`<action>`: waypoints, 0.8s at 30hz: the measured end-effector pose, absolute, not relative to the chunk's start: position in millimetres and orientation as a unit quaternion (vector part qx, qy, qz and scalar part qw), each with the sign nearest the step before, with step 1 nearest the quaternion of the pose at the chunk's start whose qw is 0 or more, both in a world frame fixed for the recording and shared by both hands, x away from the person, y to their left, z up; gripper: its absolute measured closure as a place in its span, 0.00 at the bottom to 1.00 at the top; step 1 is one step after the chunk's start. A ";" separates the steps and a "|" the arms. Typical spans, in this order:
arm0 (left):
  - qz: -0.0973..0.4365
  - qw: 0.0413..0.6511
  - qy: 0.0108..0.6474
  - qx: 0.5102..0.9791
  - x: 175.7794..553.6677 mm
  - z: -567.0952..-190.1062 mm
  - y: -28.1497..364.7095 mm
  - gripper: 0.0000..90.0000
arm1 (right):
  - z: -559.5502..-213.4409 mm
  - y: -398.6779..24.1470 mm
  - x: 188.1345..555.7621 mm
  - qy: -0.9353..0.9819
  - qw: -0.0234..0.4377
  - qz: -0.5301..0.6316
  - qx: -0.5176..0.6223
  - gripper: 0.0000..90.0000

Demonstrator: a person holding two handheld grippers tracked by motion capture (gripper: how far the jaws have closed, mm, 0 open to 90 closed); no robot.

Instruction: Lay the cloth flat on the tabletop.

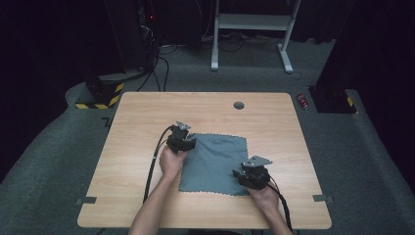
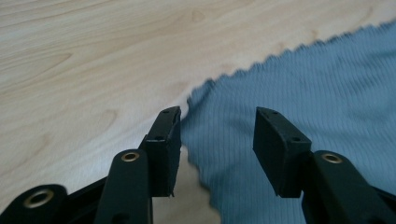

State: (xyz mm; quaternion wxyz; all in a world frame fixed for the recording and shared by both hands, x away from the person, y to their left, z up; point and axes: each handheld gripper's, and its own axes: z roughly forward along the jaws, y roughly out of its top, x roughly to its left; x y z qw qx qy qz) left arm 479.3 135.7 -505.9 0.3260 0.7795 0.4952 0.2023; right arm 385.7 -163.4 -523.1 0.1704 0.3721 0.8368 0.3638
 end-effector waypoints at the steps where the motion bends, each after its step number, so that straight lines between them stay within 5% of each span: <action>1: 0.201 0.329 0.493 0.780 475.7 -507.1 138.5 0.57 | -523.2 -163.3 385.7 0.837 0.170 0.364 0.372 0.58; 11: 0.202 0.316 0.499 0.781 452.0 -515.8 150.8 0.55 | -523.1 -163.2 385.6 0.837 0.171 0.364 0.372 0.58; 24: 0.187 0.360 0.439 0.802 367.8 -516.5 147.0 0.52 | -520.4 -157.8 378.7 0.854 0.135 0.368 0.341 0.56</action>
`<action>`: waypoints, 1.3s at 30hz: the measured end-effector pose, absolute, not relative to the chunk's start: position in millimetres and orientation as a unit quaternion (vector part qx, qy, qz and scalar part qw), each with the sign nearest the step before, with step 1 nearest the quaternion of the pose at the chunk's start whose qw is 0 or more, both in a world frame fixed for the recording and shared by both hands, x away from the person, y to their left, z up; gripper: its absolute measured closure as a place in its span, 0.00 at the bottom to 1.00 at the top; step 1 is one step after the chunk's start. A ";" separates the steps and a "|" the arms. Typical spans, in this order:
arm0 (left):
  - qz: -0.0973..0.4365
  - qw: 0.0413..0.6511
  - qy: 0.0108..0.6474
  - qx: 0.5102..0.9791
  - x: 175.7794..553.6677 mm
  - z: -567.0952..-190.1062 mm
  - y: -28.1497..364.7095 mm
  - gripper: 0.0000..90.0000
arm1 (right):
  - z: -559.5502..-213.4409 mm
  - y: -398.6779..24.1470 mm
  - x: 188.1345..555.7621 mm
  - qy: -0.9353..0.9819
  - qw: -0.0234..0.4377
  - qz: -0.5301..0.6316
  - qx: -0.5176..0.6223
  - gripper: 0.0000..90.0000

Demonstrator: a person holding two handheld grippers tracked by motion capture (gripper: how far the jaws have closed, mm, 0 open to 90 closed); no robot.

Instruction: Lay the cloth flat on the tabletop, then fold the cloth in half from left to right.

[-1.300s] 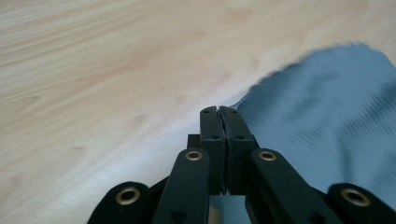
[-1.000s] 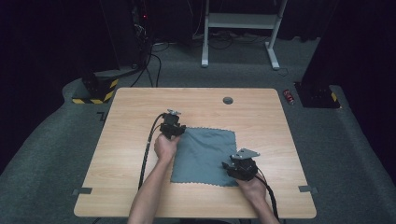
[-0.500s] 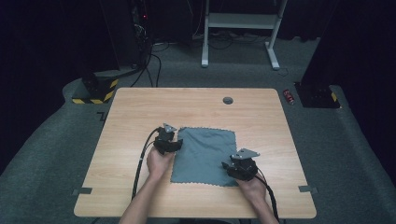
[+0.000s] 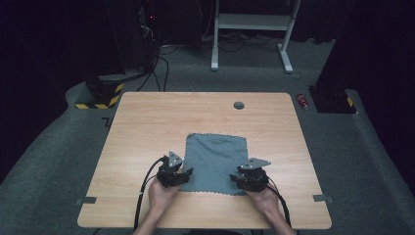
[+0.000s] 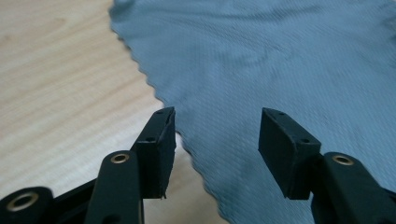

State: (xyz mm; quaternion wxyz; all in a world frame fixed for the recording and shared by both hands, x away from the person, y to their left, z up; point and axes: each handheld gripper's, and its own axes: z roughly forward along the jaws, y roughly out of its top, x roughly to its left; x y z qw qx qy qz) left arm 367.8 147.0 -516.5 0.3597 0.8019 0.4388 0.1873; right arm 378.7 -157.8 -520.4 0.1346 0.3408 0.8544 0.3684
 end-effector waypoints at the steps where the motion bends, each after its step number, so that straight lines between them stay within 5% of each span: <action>1: 0.190 0.352 0.435 0.807 366.5 -518.1 146.2 0.51 | -520.5 -156.5 377.1 0.857 0.139 0.365 0.337 0.56; 16: 0.210 0.370 0.413 0.805 322.9 -526.6 145.4 0.58 | -520.3 -168.0 363.2 0.869 0.139 0.362 0.307 0.56; 27: 0.203 0.366 0.433 0.798 327.4 -526.9 149.0 0.43 | -523.1 -171.4 361.2 0.865 0.140 0.376 0.301 0.55; 36: 0.196 0.370 0.437 0.796 330.3 -526.5 150.6 0.43 | -519.4 -166.1 362.8 0.861 0.130 0.369 0.326 0.53; 39: 0.197 0.369 0.439 0.795 337.3 -525.8 150.0 0.47 | -518.5 -161.4 362.1 0.857 0.129 0.379 0.324 0.59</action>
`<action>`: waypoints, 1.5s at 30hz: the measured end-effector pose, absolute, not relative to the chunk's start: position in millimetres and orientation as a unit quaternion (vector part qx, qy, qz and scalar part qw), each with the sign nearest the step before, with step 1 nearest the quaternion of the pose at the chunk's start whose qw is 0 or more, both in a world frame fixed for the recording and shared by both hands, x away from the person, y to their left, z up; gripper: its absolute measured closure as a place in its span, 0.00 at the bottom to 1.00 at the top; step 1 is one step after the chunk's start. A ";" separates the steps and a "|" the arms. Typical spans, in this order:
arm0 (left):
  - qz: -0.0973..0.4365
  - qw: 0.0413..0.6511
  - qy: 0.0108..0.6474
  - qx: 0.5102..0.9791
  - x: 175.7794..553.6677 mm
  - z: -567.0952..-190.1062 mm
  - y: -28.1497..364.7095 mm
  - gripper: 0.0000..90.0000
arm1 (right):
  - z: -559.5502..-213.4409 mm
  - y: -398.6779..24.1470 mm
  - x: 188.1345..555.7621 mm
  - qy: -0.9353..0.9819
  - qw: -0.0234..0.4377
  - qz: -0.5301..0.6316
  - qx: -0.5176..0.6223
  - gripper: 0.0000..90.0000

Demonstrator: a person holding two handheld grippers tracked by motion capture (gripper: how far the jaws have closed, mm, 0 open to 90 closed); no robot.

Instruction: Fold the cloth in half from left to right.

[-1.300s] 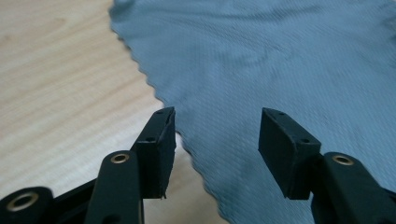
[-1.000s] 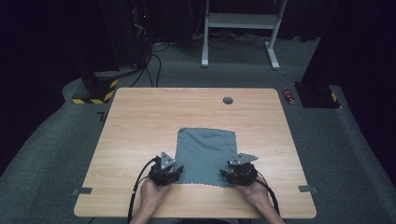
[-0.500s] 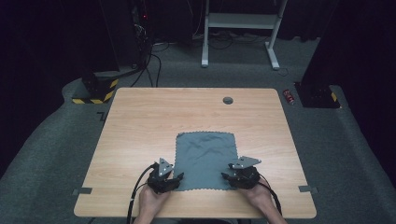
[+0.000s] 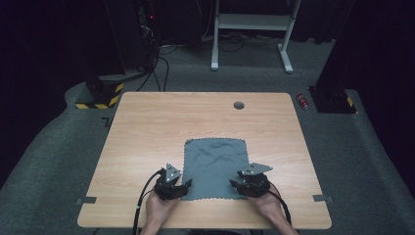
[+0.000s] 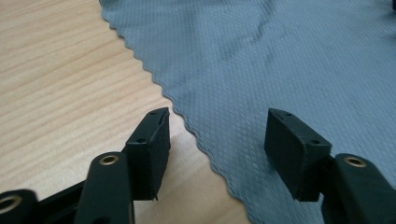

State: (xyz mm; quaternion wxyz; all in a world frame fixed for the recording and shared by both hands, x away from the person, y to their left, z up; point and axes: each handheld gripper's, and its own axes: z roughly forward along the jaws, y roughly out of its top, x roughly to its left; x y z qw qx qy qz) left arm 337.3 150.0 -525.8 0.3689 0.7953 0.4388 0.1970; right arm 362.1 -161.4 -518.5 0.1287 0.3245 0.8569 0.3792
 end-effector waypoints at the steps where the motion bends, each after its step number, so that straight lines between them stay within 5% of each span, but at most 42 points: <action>1: 0.195 0.367 0.438 0.797 341.1 -524.8 149.6 0.47 | -517.7 -159.2 361.6 0.857 0.125 0.381 0.323 0.62; 7: 0.183 0.385 0.443 0.789 369.2 -514.4 149.2 0.49 | -516.2 -139.7 362.1 0.869 0.113 0.383 0.291 0.76; 16: 0.198 0.372 0.454 0.785 416.3 -507.5 144.0 0.50 | -516.5 -94.5 359.5 0.886 0.098 0.381 0.244 0.80; 31: 0.189 0.368 0.468 0.781 470.5 -510.9 126.7 0.52 | -520.6 -34.2 340.4 0.903 0.112 0.375 0.177 0.81; 45: 0.219 0.331 0.529 0.750 487.0 -520.9 161.9 0.52 | -521.6 -27.8 328.5 0.907 0.108 0.381 0.146 0.78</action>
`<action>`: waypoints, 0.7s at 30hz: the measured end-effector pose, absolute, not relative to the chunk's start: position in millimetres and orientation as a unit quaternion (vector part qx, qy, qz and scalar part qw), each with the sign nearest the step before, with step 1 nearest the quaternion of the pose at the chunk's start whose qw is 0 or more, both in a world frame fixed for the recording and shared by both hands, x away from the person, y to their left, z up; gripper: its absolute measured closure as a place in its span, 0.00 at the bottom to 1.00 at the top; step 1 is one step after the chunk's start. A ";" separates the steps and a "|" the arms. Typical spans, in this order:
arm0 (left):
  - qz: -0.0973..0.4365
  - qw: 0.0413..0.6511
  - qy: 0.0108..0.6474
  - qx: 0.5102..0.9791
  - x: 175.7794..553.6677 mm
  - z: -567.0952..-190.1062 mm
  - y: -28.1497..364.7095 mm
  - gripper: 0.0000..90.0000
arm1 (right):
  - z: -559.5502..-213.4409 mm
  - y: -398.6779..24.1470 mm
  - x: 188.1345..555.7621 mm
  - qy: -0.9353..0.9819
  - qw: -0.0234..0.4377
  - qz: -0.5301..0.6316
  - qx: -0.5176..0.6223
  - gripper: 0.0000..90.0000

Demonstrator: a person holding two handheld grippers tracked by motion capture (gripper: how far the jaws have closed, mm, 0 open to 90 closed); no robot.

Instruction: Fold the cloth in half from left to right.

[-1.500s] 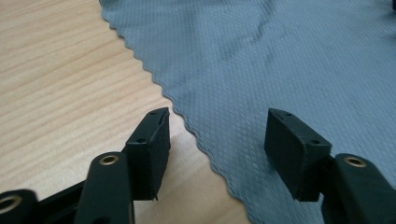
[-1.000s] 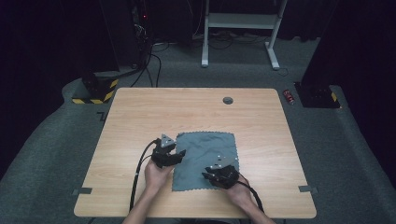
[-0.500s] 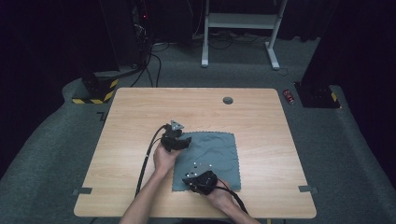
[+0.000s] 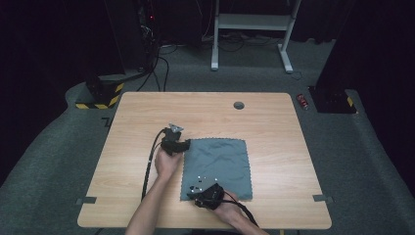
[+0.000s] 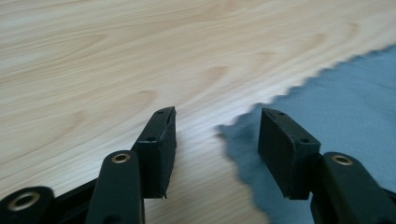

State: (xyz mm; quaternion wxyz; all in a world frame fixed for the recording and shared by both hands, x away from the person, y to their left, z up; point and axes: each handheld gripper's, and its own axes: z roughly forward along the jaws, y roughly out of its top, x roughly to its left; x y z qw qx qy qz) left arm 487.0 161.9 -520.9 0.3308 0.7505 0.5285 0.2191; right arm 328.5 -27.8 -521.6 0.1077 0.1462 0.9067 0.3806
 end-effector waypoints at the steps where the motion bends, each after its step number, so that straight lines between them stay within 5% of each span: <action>1: 0.217 0.330 0.535 0.747 487.1 -520.2 166.1 0.52 | -521.6 -27.9 328.6 0.907 0.105 0.381 0.148 0.78; 21: 0.222 0.334 0.506 0.764 486.1 -520.9 158.1 0.61 | -518.0 -7.1 321.0 0.909 0.089 0.388 0.125 0.72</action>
